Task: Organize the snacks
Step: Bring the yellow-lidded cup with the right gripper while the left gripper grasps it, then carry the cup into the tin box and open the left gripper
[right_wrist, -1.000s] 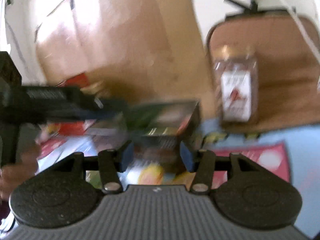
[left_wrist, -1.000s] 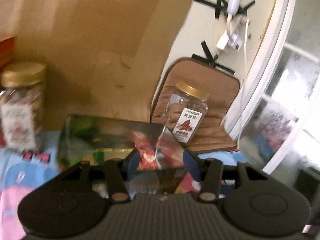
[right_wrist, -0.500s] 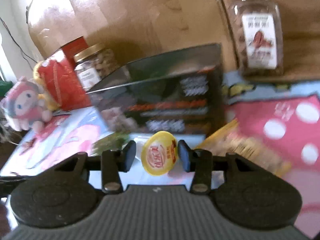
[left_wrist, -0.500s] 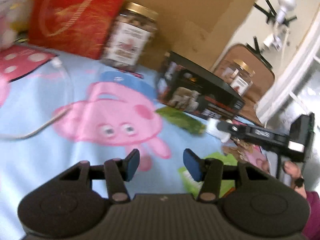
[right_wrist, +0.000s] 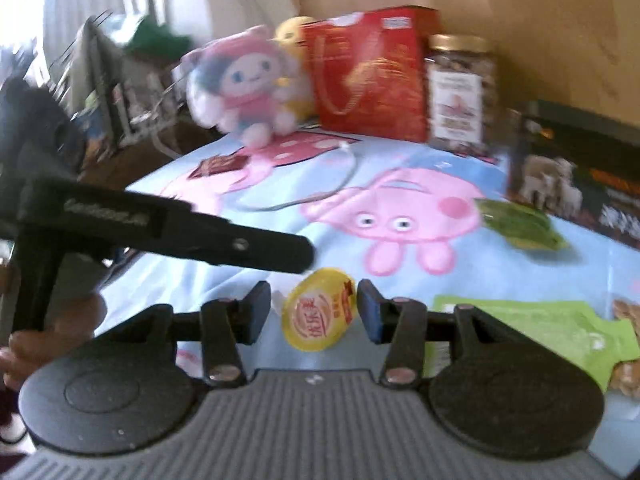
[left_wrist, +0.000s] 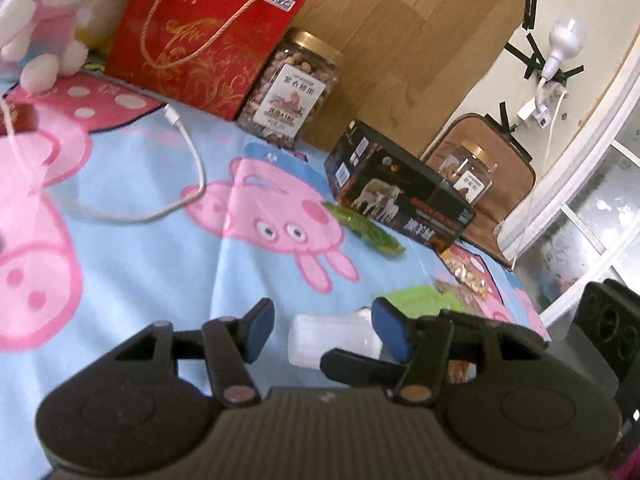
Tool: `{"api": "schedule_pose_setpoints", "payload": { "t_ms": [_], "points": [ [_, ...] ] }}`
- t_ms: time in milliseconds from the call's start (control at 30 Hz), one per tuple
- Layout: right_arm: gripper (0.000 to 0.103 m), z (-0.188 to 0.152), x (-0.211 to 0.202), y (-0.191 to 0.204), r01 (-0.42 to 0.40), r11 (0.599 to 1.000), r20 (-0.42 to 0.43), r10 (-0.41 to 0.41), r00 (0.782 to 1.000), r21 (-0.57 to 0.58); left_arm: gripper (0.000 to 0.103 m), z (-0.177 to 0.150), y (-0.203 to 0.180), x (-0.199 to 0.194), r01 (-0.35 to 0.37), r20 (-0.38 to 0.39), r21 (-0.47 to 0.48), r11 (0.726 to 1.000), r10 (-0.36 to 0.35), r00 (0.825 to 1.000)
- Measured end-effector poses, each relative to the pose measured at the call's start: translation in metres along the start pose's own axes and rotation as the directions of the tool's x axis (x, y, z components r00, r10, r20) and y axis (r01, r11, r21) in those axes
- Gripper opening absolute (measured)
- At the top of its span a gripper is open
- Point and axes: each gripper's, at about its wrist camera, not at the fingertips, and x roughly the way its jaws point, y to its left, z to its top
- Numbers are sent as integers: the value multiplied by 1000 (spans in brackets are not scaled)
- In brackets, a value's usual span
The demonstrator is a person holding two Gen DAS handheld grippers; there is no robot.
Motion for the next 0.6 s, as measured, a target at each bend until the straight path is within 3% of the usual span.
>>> {"api": "schedule_pose_setpoints", "payload": {
  "t_ms": [233,367,467,600],
  "points": [
    [60,-9,1,4,-6,999,-42,4,999,-44,55,-14,8,-8,50,-6,-48,998,-51,999],
    [59,-11,-1,6,-7,999,-37,5,999,-41,55,-14,6,-9,84,-6,-57,995,-84,996],
    [53,-12,-2,6,-23,999,-34,22,999,-35,54,-17,2,-9,73,-7,-39,997,-74,997],
    [52,-13,-4,9,-11,999,-26,10,1000,-38,54,-16,-2,-6,58,-12,-37,998,-59,998]
  ]
}}
